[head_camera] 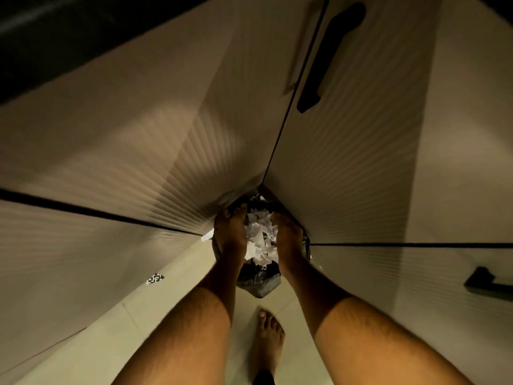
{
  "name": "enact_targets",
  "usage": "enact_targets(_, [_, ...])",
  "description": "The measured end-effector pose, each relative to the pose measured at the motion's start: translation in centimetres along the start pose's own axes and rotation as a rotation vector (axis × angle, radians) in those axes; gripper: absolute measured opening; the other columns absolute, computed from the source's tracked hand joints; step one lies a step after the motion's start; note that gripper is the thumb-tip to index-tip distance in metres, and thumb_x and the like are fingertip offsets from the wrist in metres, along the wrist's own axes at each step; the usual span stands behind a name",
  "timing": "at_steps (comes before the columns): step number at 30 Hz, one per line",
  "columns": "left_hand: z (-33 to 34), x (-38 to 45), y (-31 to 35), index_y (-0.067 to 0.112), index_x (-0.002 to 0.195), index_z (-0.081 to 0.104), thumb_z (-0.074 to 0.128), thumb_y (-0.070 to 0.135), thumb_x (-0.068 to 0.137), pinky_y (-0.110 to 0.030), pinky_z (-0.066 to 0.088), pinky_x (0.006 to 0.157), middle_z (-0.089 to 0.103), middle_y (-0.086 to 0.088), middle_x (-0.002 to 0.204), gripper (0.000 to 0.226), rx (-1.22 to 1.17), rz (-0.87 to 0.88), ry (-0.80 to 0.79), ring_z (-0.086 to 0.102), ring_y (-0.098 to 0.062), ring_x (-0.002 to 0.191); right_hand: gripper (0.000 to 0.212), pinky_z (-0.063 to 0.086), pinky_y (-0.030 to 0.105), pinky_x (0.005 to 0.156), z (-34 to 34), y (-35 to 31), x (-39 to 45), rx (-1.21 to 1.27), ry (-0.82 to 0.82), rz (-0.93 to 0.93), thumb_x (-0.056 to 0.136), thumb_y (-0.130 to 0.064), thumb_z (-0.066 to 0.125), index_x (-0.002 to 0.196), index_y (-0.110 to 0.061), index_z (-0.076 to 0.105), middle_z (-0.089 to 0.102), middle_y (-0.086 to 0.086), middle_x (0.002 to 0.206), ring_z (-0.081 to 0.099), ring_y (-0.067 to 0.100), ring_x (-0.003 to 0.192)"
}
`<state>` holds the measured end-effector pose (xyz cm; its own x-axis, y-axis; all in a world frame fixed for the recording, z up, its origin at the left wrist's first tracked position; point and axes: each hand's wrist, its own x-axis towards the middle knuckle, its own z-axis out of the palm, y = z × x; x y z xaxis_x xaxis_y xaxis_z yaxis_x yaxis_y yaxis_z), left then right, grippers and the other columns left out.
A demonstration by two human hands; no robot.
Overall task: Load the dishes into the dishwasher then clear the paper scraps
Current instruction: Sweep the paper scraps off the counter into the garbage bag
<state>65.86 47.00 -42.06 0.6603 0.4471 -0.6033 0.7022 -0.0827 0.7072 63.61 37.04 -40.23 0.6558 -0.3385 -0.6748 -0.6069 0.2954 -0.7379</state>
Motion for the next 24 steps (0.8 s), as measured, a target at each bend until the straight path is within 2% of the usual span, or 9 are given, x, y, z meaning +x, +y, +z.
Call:
enact_targets(3, [-0.8, -1.3, 1.0, 0.003, 0.121, 0.066, 0.061, 0.034, 0.098, -0.015, 0.027, 0.07, 0.069, -0.01, 0.121, 0.039, 0.032, 0.044, -0.001, 0.061, -0.025, 0.11, 0.014, 0.048, 0.026, 0.083, -0.7, 0.0, -0.5, -0.002, 0.009, -0.008, 0.099, -0.015, 0.058, 0.103, -0.019, 0.07, 0.069, 0.0, 0.119, 0.061, 0.017, 0.112])
enact_targets(6, [-1.6, -2.1, 1.0, 0.0, 0.118, 0.069, 0.063, 0.031, 0.097, -0.009, 0.025, 0.07, 0.069, -0.014, 0.122, 0.038, 0.046, 0.066, 0.005, 0.06, -0.03, 0.118, 0.022, 0.045, 0.023, 0.073, -1.0, -0.2, -1.7, -0.022, 0.033, -0.029, 0.1, -0.017, 0.058, 0.117, -0.01, 0.069, 0.068, 0.007, 0.125, 0.061, 0.023, 0.116])
enact_targets(9, [-2.5, -2.6, 0.9, 0.003, 0.098, 0.071, 0.071, 0.03, 0.092, -0.017, 0.036, 0.078, 0.074, -0.01, 0.106, 0.029, 0.039, 0.076, 0.039, 0.067, -0.027, 0.105, 0.026, 0.042, 0.021, 0.071, -1.5, -0.6, -2.8, 0.003, 0.035, -0.011, 0.101, -0.014, 0.056, 0.123, -0.005, 0.068, 0.066, 0.007, 0.127, 0.059, 0.023, 0.116])
enact_targets(11, [-3.0, -3.1, 1.0, 0.007, 0.081, 0.066, 0.069, 0.031, 0.093, -0.023, 0.036, 0.074, 0.072, -0.012, 0.09, 0.027, 0.055, 0.097, 0.059, 0.067, -0.025, 0.088, 0.019, 0.042, 0.019, 0.069, -1.7, -0.9, -3.6, -0.009, 0.028, -0.013, 0.102, -0.013, 0.055, 0.113, -0.009, 0.07, 0.066, 0.006, 0.121, 0.058, 0.02, 0.113])
enact_targets(15, [-4.4, -4.9, 2.1, 0.001, 0.084, 0.071, 0.063, 0.032, 0.098, -0.017, 0.033, 0.055, 0.064, -0.003, 0.077, 0.035, 0.113, 0.164, 0.081, 0.055, -0.014, 0.072, 0.019, 0.047, 0.02, 0.067, -2.1, -1.0, -4.9, -0.033, 0.033, -0.065, 0.102, -0.013, 0.055, 0.098, -0.022, 0.07, 0.07, 0.008, 0.116, 0.063, 0.023, 0.109])
enact_targets(18, [-5.3, -6.2, 3.1, 0.009, 0.078, 0.069, 0.061, 0.033, 0.099, -0.012, 0.039, 0.06, 0.063, 0.003, 0.069, 0.033, 0.068, 0.241, 0.06, 0.054, -0.007, 0.062, 0.018, 0.056, 0.033, 0.082, -2.5, -0.9, -5.9, -0.054, 0.051, -0.082, 0.095, -0.035, 0.062, 0.099, -0.025, 0.077, 0.076, -0.001, 0.107, 0.069, 0.023, 0.105])
enact_targets(21, [-6.5, -8.1, 4.5, 0.009, 0.091, 0.071, 0.055, 0.031, 0.102, -0.01, 0.036, 0.063, 0.064, 0.002, 0.083, 0.029, 0.048, 0.316, 0.032, 0.061, -0.015, 0.082, 0.038, 0.054, 0.05, 0.097, -3.0, -1.4, -7.4, -0.113, 0.052, -0.121, 0.082, -0.06, 0.061, 0.107, -0.035, 0.076, 0.077, -0.007, 0.105, 0.07, 0.023, 0.104])
enact_targets(23, [-7.1, -9.3, 5.5, 0.008, 0.115, 0.069, 0.056, 0.02, 0.101, -0.011, 0.041, 0.081, 0.065, -0.003, 0.11, 0.022, 0.066, 0.336, -0.044, 0.061, -0.021, 0.109, 0.039, 0.052, 0.049, 0.1, -2.9, -2.6, -9.0, -0.135, 0.05, -0.161, 0.084, -0.059, 0.06, 0.11, -0.034, 0.074, 0.075, -0.008, 0.111, 0.067, 0.021, 0.108])
enact_targets(24, [-7.6, -10.0, 6.0, 0.01, 0.126, 0.065, 0.058, 0.016, 0.099, -0.016, 0.041, 0.094, 0.063, -0.005, 0.125, 0.028, 0.104, 0.352, -0.077, 0.056, -0.022, 0.121, 0.034, 0.051, 0.046, 0.1, -3.0, -3.4, -10.0, -0.148, 0.053, -0.193, 0.089, -0.052, 0.061, 0.113, -0.032, 0.073, 0.073, -0.007, 0.115, 0.065, 0.02, 0.111])
